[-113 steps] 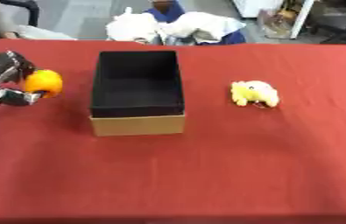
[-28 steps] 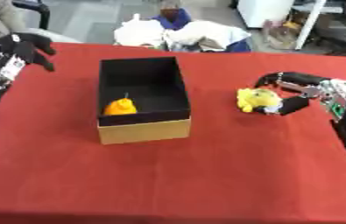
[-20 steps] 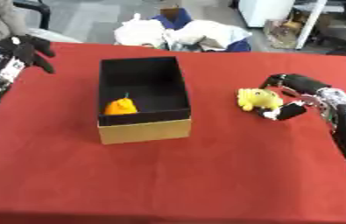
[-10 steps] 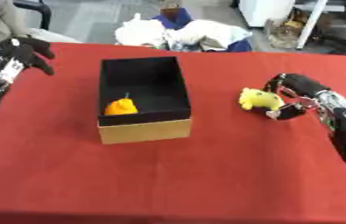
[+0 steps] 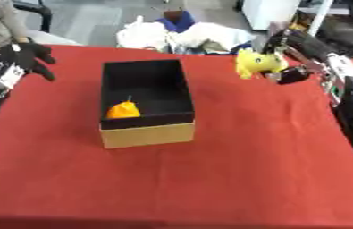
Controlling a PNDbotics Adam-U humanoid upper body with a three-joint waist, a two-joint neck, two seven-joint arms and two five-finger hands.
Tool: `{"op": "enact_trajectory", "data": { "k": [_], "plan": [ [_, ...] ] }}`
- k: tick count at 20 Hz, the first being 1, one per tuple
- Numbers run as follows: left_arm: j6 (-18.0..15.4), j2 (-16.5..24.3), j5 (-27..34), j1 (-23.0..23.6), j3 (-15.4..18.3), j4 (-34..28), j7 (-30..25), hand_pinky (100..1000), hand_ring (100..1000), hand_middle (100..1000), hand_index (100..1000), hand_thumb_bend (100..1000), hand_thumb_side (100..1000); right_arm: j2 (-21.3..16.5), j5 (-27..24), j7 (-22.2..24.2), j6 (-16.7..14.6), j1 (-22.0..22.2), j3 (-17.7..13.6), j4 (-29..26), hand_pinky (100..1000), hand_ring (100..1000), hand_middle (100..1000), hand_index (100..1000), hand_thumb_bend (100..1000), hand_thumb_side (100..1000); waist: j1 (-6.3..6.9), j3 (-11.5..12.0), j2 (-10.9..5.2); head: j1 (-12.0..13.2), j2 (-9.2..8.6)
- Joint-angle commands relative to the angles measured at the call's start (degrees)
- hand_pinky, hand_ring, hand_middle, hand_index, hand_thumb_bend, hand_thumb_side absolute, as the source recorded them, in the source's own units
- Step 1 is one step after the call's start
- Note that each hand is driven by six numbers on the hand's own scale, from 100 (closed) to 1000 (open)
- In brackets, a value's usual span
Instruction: Pick up objects on the table and place them in the box.
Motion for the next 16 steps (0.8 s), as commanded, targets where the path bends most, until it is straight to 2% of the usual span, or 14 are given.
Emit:
{"op": "enact_trajectory", "data": {
  "k": [1, 3, 9, 13, 16],
  "plan": [
    [-0.3, 0.7, 0.6, -0.9, 0.2, -2.0, -0.4, 672, 541, 618, 770, 139, 751, 2.0, -1.7, 2.8, -1.3, -3.1, 0.7, -2.8, 688, 636, 462, 458, 333, 100, 0.25, 0.4, -0.86, -0.6, 0.28],
    [-0.4, 0.5, 1.2, -1.2, 0.1, -2.8, -0.5, 671, 541, 618, 769, 134, 740, 4.3, -1.1, 4.2, -1.7, -4.3, 1.0, -3.0, 688, 637, 466, 463, 343, 100, 0.30, 1.0, -0.88, -1.0, 0.28],
    [-0.6, -0.1, 2.7, -2.3, -0.3, -4.9, -0.8, 671, 542, 619, 769, 124, 720, 11.3, 2.7, 6.2, -1.2, -5.1, 0.7, -2.1, 691, 638, 469, 472, 277, 100, 0.75, 2.8, -0.50, -2.2, 0.28],
    [-0.4, -0.6, 3.3, -2.8, -0.4, -5.3, -0.9, 670, 542, 618, 768, 124, 717, 15.5, 6.3, 6.8, -0.4, -4.0, 0.6, -1.6, 694, 647, 493, 510, 248, 168, 1.03, 3.5, -0.32, -2.7, 0.28],
    [-0.2, -0.9, 3.3, -3.0, -0.5, -5.2, -0.9, 670, 540, 617, 767, 129, 720, 18.3, 10.0, 7.1, -0.1, -3.0, 0.7, -1.6, 701, 672, 544, 582, 279, 297, 1.17, 3.7, -0.22, -3.1, 0.28]
  ]
}}
